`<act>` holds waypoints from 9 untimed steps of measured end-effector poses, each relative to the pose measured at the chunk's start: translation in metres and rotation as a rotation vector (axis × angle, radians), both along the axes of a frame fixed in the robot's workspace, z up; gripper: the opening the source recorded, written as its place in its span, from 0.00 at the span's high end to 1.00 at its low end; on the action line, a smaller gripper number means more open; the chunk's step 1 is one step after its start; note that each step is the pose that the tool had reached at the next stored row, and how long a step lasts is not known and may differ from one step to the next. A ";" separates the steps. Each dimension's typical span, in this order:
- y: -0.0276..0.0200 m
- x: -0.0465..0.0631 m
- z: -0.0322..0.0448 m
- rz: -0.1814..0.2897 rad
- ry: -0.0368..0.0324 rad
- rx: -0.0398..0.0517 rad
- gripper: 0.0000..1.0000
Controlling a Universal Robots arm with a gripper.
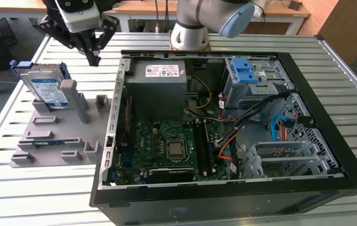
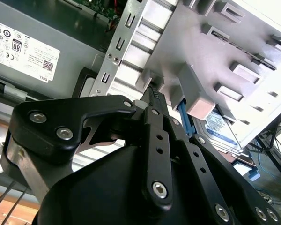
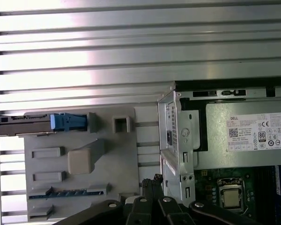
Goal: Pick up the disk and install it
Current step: 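Reach for the disk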
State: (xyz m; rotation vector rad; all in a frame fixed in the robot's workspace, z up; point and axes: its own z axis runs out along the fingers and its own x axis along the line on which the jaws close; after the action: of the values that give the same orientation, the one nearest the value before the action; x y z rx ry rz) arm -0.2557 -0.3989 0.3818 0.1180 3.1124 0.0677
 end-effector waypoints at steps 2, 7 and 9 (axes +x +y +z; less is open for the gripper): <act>0.0000 -0.001 -0.0002 0.000 0.0001 0.0000 0.89; 0.0000 -0.003 -0.0004 0.000 0.0001 -0.0001 0.89; 0.0000 -0.003 -0.0005 0.000 0.0000 0.0000 0.89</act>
State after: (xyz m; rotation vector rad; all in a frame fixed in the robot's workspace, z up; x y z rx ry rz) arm -0.2590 -0.3989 0.3812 0.1179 3.1125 0.0676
